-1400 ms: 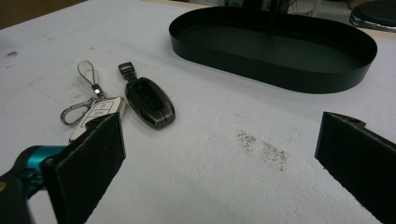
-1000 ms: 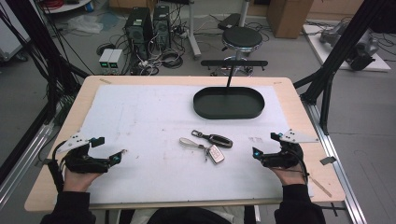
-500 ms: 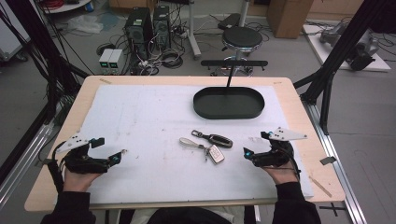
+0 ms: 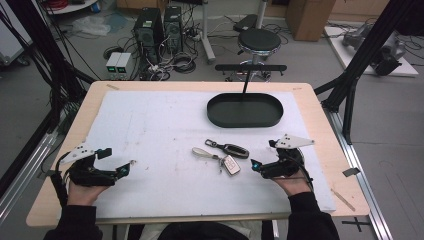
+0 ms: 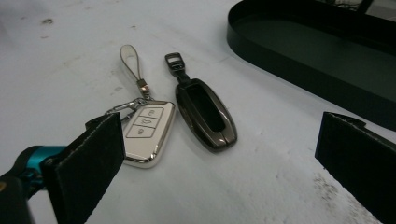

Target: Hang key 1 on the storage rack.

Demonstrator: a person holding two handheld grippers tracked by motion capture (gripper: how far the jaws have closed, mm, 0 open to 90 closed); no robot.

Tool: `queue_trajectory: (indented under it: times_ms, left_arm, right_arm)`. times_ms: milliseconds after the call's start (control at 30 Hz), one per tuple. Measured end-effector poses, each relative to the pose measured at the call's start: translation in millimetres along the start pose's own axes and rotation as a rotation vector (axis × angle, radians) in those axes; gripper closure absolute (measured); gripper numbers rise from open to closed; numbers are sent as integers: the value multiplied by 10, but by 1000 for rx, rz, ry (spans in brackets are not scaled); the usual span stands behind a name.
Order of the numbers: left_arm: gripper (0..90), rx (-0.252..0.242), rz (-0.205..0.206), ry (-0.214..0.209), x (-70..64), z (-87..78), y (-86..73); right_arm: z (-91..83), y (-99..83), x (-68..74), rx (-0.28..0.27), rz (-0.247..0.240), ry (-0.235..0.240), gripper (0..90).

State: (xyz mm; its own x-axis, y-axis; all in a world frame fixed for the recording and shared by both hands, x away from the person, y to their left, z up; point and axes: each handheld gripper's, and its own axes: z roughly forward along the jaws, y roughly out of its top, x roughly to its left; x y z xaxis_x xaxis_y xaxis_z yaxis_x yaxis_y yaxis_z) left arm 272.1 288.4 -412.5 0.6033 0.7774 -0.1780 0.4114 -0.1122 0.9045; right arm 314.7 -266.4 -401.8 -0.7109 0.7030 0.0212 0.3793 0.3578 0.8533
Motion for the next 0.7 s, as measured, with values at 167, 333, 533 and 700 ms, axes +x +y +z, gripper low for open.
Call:
queue_trajectory:
  times_ms: [167, 333, 533, 700]
  left_arm:
    - [17, 2, 1, -1, 1, 7, -1]
    - [17, 2, 2, -1, 0, 11, -1]
    - [17, 11, 12, -6, -7, 23, -2]
    - [17, 10, 12, -6, -8, 22, -3]
  right_arm:
    - [81, 77, 49, 26, -9, 25, 8]
    - [152, 154, 89, 46, -24, 40, 8]
    - [212, 226, 131, 64, -46, 52, 8]
    - [253, 260, 151, 82, -60, 60, 8]
